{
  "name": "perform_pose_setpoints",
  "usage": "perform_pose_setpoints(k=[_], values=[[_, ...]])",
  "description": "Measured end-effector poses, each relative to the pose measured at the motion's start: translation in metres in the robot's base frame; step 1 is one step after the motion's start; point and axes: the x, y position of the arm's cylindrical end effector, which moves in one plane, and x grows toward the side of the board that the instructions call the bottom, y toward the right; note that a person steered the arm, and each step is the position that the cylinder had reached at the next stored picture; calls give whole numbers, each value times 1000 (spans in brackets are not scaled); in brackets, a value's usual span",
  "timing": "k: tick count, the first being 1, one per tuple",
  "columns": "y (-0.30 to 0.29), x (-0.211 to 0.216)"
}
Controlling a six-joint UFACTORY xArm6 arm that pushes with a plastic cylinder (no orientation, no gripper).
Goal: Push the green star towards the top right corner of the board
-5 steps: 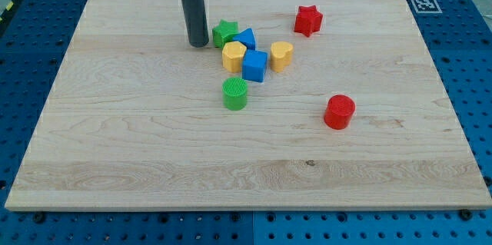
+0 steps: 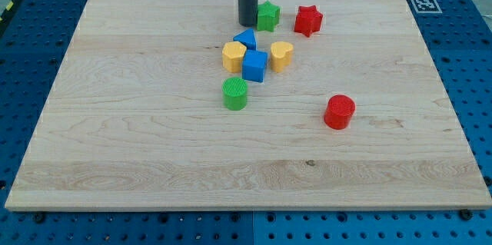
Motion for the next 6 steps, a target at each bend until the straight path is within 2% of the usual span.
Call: perform_pose_setpoints(k=[2, 6], values=[[82, -3], [174, -59]])
